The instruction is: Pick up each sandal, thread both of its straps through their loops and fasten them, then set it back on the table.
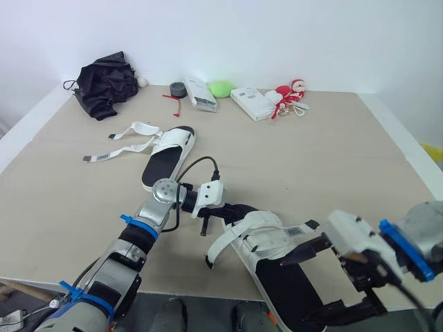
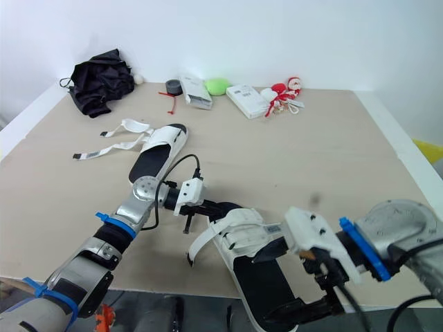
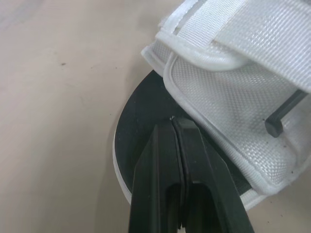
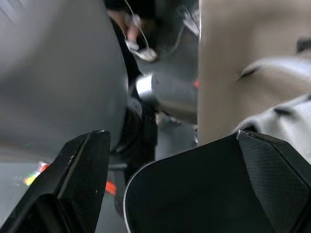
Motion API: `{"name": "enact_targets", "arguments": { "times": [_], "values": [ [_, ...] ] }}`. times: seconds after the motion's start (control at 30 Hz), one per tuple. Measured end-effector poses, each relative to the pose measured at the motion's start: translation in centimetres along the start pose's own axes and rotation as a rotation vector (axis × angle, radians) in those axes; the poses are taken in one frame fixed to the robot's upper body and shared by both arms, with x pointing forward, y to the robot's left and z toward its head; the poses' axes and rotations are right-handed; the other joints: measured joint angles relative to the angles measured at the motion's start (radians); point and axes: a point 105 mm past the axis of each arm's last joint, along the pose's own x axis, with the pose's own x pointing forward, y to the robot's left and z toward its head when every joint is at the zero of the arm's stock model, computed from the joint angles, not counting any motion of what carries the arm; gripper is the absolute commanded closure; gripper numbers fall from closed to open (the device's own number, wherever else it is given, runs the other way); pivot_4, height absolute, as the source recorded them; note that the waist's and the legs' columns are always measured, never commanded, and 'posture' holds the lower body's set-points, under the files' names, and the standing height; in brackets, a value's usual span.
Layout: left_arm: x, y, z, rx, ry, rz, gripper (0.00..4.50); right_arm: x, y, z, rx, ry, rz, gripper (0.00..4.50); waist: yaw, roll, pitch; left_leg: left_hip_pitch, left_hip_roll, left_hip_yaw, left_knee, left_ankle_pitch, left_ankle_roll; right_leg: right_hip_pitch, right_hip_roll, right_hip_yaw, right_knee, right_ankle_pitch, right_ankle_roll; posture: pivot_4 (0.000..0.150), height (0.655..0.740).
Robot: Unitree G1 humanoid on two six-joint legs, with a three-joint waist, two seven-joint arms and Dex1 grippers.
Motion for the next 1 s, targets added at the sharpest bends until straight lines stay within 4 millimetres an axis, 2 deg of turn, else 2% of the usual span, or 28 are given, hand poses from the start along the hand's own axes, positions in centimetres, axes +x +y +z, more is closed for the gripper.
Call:
{"name": "enact_targets", "arguments": {
  "times": [0.07,0.17,0.2,0.23,0.3,0.5,0.6,0.8,1.0],
  "values": [
    [0.0,0.1,-0.1,-0.003,0.002,0.013,4.5,-0.3,-3.3,-1.5,-0.066,0.082,-0.243,0.02,0.0,-0.002,0.001,0.001,0.001,0.001,0.001,0.0,-0.001,0.0,0.0,0.0,0.0,-0.001,-0.006,0.15,0.738],
    [0.0,0.1,0.0,-0.002,0.002,0.014,4.5,-1.1,-5.6,-3.1,-0.05,0.152,-0.397,0.02,0.0,-0.002,0.001,0.001,0.0,0.003,0.001,0.001,-0.001,0.0,-0.002,0.001,0.0,-0.001,-0.007,0.15,0.738],
    [0.1,0.0,0.0,-0.002,0.002,0.009,4.5,-1.3,-5.5,-3.8,-0.014,0.163,-0.407,0.02,0.001,-0.002,0.001,0.001,0.0,0.003,0.0,0.001,-0.001,0.0,-0.002,0.001,0.0,-0.002,-0.005,0.15,0.738],
    [0.0,-0.2,0.1,0.003,0.001,-0.003,4.5,-0.9,-4.3,-4.0,0.018,0.152,-0.346,0.02,0.001,-0.002,0.001,0.001,0.0,0.002,0.0,0.0,-0.002,0.0,0.0,0.001,0.0,-0.001,0.001,0.15,0.738],
    [0.0,-0.2,0.2,0.006,0.002,-0.011,4.5,-0.7,-3.7,-3.8,0.013,0.145,-0.323,0.02,0.001,-0.002,0.001,0.001,0.0,0.001,-0.001,-0.001,-0.003,0.001,0.001,0.001,0.0,-0.002,0.002,0.15,0.738],
    [-0.1,-0.2,0.1,0.003,0.005,-0.008,4.5,-0.9,-4.3,-4.6,-0.038,0.196,-0.388,0.02,0.0,-0.002,0.001,0.002,0.0,0.0,-0.001,-0.002,-0.004,0.001,0.002,0.002,0.0,-0.002,0.001,0.15,0.738],
    [-0.1,-0.1,0.1,0.002,0.006,-0.006,4.5,-1.2,-5.4,-5.0,-0.04,0.195,-0.456,0.02,-0.001,-0.003,0.001,0.002,0.001,0.0,-0.001,-0.002,-0.004,0.002,0.002,0.002,0.0,-0.002,0.001,0.15,0.738],
    [-0.2,-0.1,0.1,0.002,0.009,-0.004,4.5,-0.4,-6.8,-5.3,-0.091,0.203,-0.511,0.02,-0.001,-0.003,0.001,0.002,0.001,0.0,-0.001,-0.002,-0.004,0.002,0.002,0.002,0.0,-0.002,0.0,0.15,0.738],
    [-0.5,-0.2,-0.2,-0.017,0.008,0.02,4.5,-2.0,-10.2,-5.5,-0.189,0.253,-0.685,0.02,-0.001,-0.004,0.0,0.008,0.001,0.003,0.004,-0.001,-0.004,0.008,-0.002,0.002,0.0,-0.003,-0.007,0.15,0.738]
  ]
}}
